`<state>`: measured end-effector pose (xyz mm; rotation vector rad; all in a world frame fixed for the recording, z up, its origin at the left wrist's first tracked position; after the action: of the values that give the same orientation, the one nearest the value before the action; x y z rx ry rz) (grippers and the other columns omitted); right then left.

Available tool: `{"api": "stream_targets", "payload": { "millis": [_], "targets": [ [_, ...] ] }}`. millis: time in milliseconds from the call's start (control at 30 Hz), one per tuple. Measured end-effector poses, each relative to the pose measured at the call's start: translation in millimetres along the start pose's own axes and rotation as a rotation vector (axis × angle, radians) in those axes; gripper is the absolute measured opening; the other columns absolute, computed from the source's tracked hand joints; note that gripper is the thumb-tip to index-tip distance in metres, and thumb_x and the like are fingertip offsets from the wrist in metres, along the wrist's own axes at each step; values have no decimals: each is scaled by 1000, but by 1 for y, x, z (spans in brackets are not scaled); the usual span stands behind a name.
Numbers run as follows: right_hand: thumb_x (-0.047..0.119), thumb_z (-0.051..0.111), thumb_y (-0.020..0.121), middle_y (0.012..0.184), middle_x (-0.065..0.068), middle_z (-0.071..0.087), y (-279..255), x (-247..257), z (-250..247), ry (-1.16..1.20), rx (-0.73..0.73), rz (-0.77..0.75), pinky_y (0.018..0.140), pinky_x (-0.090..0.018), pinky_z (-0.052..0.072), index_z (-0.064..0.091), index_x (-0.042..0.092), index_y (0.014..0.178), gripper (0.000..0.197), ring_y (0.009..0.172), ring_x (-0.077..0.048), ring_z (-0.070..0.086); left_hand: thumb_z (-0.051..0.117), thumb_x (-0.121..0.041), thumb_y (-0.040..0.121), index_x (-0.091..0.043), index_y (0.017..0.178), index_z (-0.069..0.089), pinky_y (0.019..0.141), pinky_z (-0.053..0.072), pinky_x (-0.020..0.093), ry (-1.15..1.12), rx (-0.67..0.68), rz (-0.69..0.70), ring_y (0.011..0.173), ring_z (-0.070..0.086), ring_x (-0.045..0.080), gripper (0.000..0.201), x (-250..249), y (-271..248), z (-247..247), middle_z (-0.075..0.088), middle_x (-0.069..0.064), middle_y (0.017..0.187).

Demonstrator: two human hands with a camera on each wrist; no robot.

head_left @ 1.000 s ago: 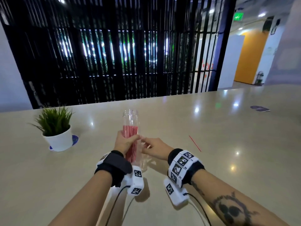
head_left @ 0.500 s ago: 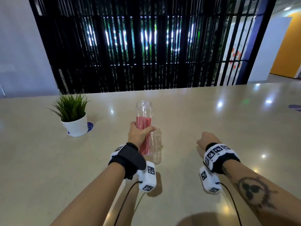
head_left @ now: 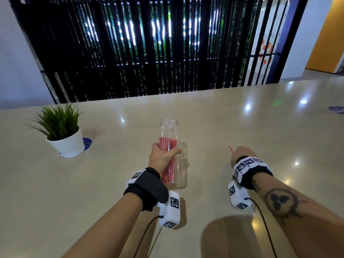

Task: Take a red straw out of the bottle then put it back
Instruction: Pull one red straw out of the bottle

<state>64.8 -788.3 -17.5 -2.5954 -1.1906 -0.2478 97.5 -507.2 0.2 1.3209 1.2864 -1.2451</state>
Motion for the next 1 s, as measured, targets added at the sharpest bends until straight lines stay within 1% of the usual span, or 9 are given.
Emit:
{"api": "stream_targets", "payload": {
  "millis": [100, 167, 333, 533, 600, 667, 733, 867, 1000],
  "targets": [
    [7, 55, 87, 58, -10, 53, 8, 0, 0, 26, -17, -1, 66, -29, 44, 42, 5, 50, 40, 66, -28, 54, 75, -39, 42, -13, 109, 44, 75, 53, 39, -2, 30, -2, 77, 59, 24, 79, -2, 4, 10, 57, 8, 91],
    [7, 56, 87, 52, -8, 45, 12, 3, 1, 9, 13, -9, 66, -29, 43, 42, 5, 50, 40, 64, -28, 54, 75, -37, 44, -13, 111, 43, 76, 54, 39, 6, 51, -7, 78, 60, 25, 77, -4, 7, 15, 57, 9, 94],
    [9, 52, 89, 54, -7, 44, 17, 8, 7, -62, 89, -57, 64, -29, 42, 41, 5, 53, 38, 60, -25, 52, 74, -45, 37, -16, 106, 44, 83, 53, 44, 38, 77, -3, 85, 62, 29, 80, -7, 8, 25, 58, 8, 95],
    [12, 46, 93, 56, -6, 40, 23, 7, 11, -81, 141, -65, 45, -23, 29, 38, 5, 53, 42, 48, -17, 36, 75, -40, 42, -15, 107, 44, 80, 54, 42, 49, 58, -18, 83, 61, 27, 76, -4, 10, 25, 57, 7, 94],
    [7, 48, 91, 57, -6, 42, 21, 7, 11, -79, 132, -74, 52, -26, 37, 39, 5, 54, 38, 51, -19, 42, 75, -40, 42, -15, 107, 44, 80, 54, 42, 47, 43, -20, 83, 61, 27, 76, -3, 9, 24, 57, 7, 93],
    [5, 47, 90, 62, -8, 45, 18, 9, 9, -68, 117, -105, 65, -30, 41, 39, 5, 57, 34, 66, -25, 51, 75, -40, 41, -15, 107, 44, 81, 54, 44, 35, 37, -26, 83, 61, 28, 77, -3, 8, 24, 58, 8, 94],
    [4, 47, 89, 68, -10, 50, 13, 18, 6, -4, 134, -169, 65, -30, 41, 44, 4, 61, 29, 76, -27, 53, 75, -36, 44, -14, 107, 44, 80, 54, 43, 22, 37, -21, 81, 60, 27, 73, -5, 7, 22, 57, 8, 94],
    [2, 44, 88, 72, -9, 55, -9, 57, -9, 212, 249, -387, 55, -27, 41, 44, 12, 64, 26, 74, -25, 54, 74, -33, 50, -14, 108, 43, 71, 52, 37, 2, 43, 13, 77, 59, 23, 69, -11, 4, 16, 55, 5, 90],
    [0, 46, 86, 65, 0, 51, -43, 105, -53, 511, 118, -602, 48, -20, 37, 44, 19, 65, 29, 60, -13, 51, 75, -32, 49, -14, 110, 42, 71, 51, 35, -21, 23, 50, 81, 60, 22, 71, -14, -1, 1, 55, 4, 92]
  ]
}}
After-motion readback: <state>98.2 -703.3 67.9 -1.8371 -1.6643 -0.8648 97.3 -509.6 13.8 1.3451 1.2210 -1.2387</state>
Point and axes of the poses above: each hand's wrist, its own y-axis towards the middle knuckle, its own z-axis out of the palm, x = y × z, the point moved 7 cm from there along y, towards the middle knuckle
